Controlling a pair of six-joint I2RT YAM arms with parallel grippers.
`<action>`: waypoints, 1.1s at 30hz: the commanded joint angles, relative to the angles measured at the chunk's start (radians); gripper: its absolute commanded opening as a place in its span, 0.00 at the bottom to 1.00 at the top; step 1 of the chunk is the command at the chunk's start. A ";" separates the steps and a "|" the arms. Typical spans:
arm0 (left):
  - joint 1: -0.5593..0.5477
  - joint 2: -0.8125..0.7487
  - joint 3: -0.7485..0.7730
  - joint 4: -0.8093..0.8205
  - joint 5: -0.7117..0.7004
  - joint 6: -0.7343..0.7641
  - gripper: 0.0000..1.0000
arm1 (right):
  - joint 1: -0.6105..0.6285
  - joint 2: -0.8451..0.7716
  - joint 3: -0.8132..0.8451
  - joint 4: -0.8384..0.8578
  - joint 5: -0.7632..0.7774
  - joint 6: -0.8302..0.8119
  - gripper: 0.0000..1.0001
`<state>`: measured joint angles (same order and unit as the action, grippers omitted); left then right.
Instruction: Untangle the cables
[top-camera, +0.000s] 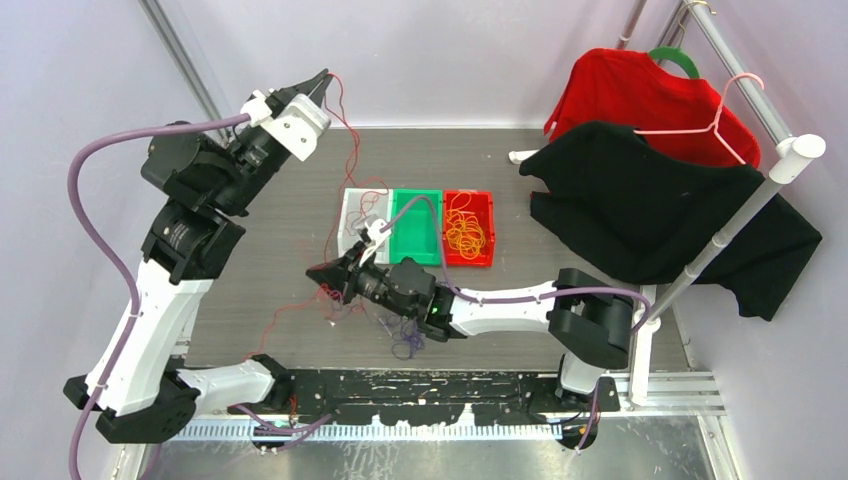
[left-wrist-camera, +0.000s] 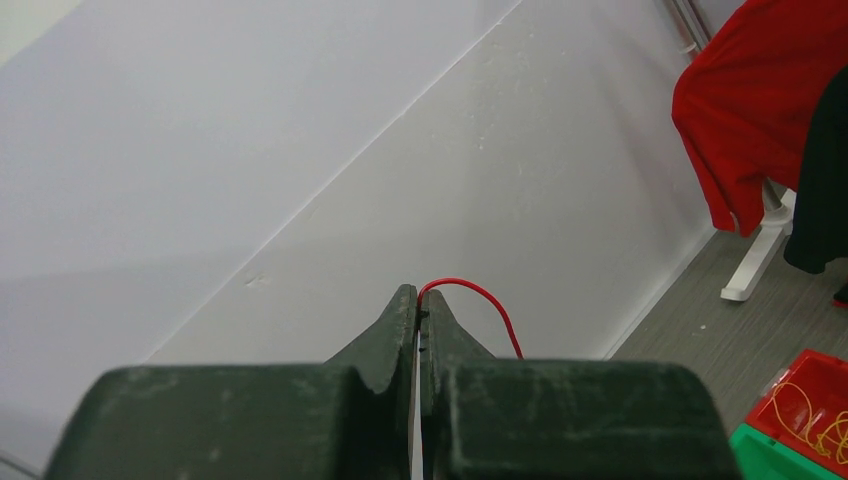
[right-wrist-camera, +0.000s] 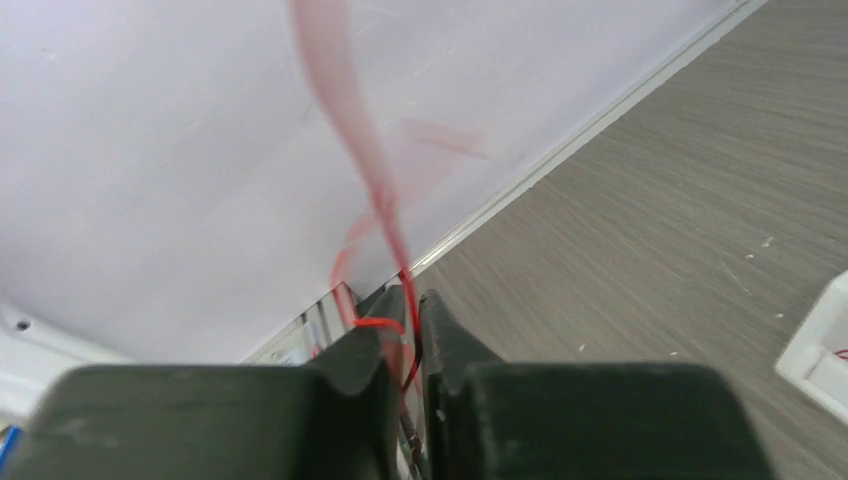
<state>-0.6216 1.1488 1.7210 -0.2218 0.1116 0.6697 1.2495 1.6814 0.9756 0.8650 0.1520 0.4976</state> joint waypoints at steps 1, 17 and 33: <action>-0.004 -0.039 0.048 0.008 -0.018 0.028 0.00 | -0.057 -0.017 0.046 0.026 0.022 -0.008 0.03; -0.004 -0.066 -0.015 -0.115 -0.011 0.056 0.00 | -0.195 -0.258 -0.075 -0.068 0.099 -0.204 0.01; -0.004 0.031 0.035 0.106 -0.238 0.186 0.00 | -0.197 -0.332 -0.105 -0.179 0.038 -0.178 0.37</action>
<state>-0.6216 1.1439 1.7012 -0.2977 -0.0322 0.7895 1.0515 1.4128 0.8795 0.6933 0.1989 0.3187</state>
